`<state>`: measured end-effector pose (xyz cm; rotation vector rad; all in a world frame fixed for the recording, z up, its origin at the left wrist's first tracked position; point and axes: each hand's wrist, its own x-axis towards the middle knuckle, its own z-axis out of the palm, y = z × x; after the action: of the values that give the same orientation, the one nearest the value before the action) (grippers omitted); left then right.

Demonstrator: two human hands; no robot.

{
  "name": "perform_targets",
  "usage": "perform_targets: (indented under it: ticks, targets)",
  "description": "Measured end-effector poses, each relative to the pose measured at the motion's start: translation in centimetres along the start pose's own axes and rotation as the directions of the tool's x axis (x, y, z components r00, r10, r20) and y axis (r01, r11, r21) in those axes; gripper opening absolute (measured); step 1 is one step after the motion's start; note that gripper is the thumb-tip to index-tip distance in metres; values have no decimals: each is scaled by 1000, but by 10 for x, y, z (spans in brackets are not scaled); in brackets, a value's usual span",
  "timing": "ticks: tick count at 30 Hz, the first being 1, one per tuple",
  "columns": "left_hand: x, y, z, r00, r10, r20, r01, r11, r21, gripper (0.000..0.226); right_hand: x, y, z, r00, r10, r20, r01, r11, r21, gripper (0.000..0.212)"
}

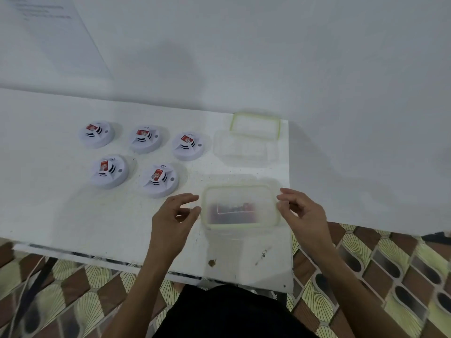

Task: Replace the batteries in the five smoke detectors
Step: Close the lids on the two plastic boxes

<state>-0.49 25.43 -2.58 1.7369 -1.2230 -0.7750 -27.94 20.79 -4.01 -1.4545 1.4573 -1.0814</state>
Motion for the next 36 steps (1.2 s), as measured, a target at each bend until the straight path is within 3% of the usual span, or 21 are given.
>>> perform_targets:
  ticks: [3, 11, 18, 25, 32, 34, 36]
  targets:
    - [-2, -8, 4, 998, 58, 22, -60, 995, 76, 25, -4, 4, 4, 999, -49, 7, 49, 995, -89, 18]
    - [-2, -12, 4, 995, 94, 29, -96, 993, 71, 25, -6, 6, 9, 995, -101, -21, 95, 976, -194, 20]
    - [-6, -14, 11, 1000, -8, 26, 7, 1000, 23, 20, -11, 6, 14, 999, -43, -21, 38, 976, -215, 17]
    - [-5, -10, 19, 993, -113, 15, 114, 992, -51, 28, -20, 4, 35, 993, 3, -117, -12, 997, -76, 14]
    - [5, -14, 13, 991, -59, 121, 57, 998, 20, 27, -12, -1, 21, 999, 13, 37, -7, 986, -168, 12]
    - [8, -14, 12, 985, -14, 169, 2, 998, 69, 30, -8, 2, 16, 996, -46, 73, 65, 960, -273, 18]
    - [12, -15, 10, 979, 63, 194, -90, 987, 134, 46, -2, 2, 10, 978, -112, 178, 173, 909, -378, 34]
